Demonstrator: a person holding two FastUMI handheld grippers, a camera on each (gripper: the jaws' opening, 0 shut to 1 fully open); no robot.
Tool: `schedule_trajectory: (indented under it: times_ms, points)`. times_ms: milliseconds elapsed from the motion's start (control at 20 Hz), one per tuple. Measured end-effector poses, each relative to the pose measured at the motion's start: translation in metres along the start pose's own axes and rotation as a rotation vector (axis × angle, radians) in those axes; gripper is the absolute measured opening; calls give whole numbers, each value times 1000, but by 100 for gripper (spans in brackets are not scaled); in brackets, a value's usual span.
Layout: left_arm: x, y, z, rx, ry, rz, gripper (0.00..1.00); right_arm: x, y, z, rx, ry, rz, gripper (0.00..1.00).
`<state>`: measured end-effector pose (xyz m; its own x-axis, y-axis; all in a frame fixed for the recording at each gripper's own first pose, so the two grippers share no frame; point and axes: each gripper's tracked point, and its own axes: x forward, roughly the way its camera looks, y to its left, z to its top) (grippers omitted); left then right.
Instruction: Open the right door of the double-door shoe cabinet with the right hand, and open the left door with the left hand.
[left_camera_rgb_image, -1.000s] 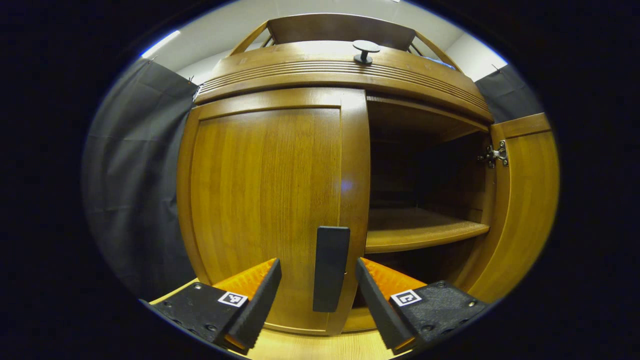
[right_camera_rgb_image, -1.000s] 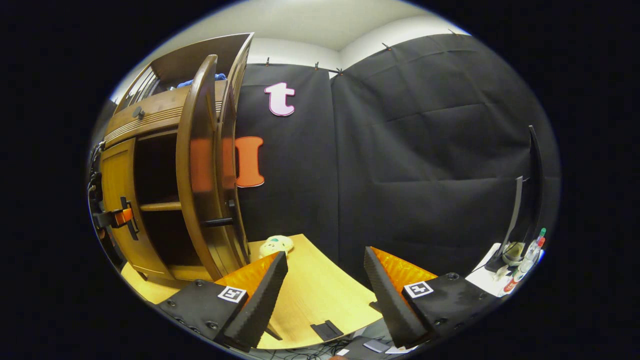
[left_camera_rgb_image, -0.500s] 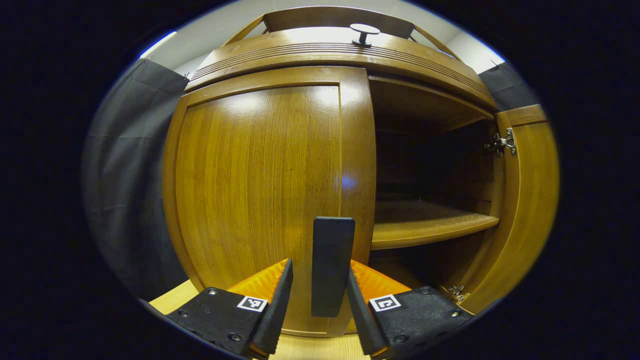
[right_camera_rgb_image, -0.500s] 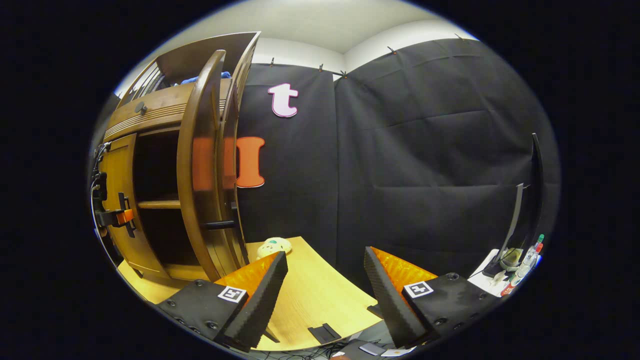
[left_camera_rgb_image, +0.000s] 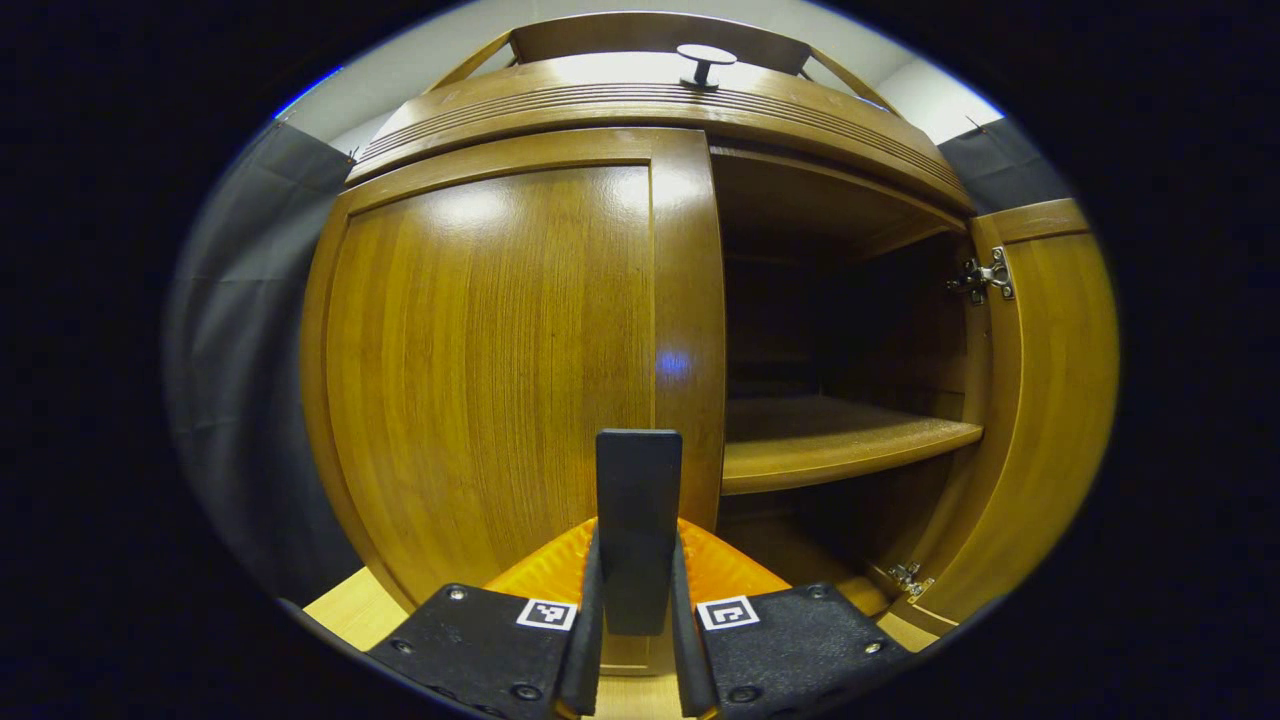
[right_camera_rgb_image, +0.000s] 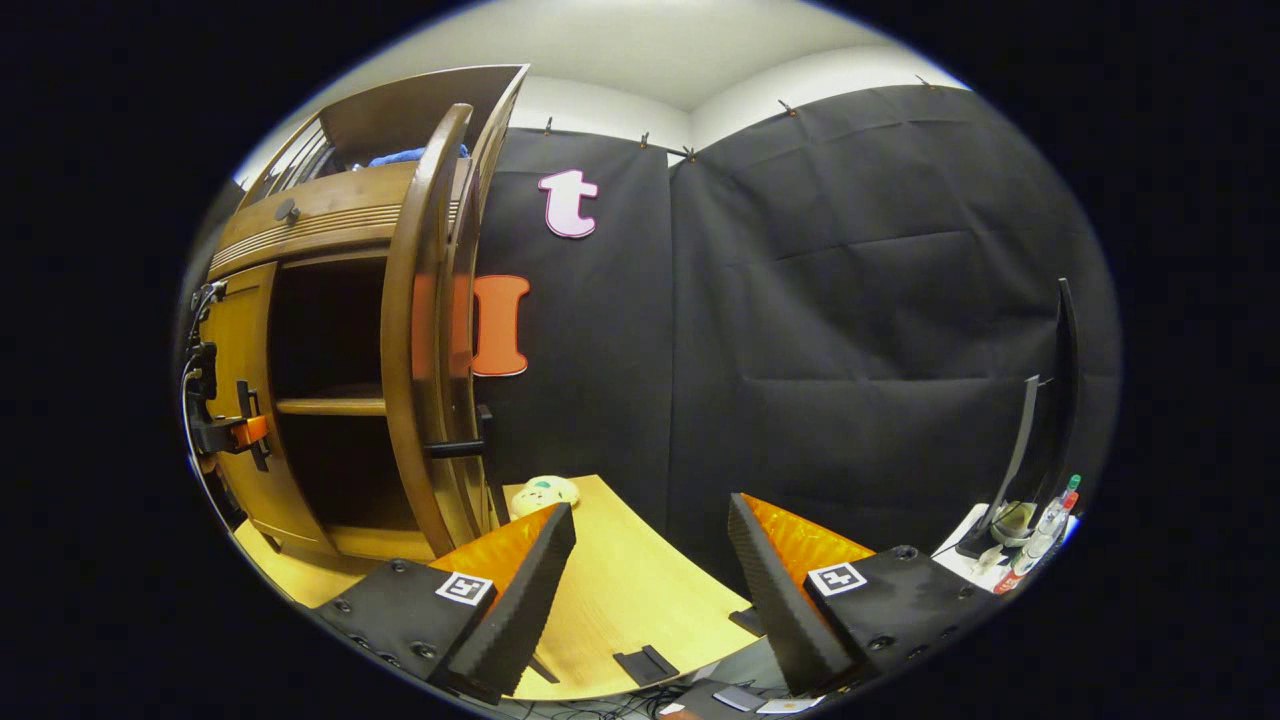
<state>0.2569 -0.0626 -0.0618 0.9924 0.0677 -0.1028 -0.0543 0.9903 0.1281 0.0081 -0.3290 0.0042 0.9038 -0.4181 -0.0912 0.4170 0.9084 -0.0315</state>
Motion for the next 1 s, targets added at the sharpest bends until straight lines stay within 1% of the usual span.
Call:
schedule_trajectory:
  times_ms: [100, 250, 300, 350, 400, 600, 1000]
  points:
    - [-2, 0, 0, -12, -2, -9, 27, -6, 1, 1, -1, -2, -7, 92]
    - [-8, -1, 4, -9, -10, -24, 22, -18, 11, 3, -5, -11, -10, 92]
    - [-12, 0, 6, -4, -18, -26, 22, -21, 16, 4, -6, -13, -11, 99]
    - [-14, 1, 7, -3, -24, -28, 21, -24, 20, 5, -7, -15, -12, 99]
    - [-17, 1, 7, -6, -29, -32, 20, -27, 24, 6, -7, -17, -13, 92]
    - [-26, 1, 9, -33, -21, -64, 20, -42, 46, 7, -1, -24, -4, 92]
    - [-30, 3, 16, -66, -3, -104, 19, -67, 91, 12, -3, -37, 19, 92]
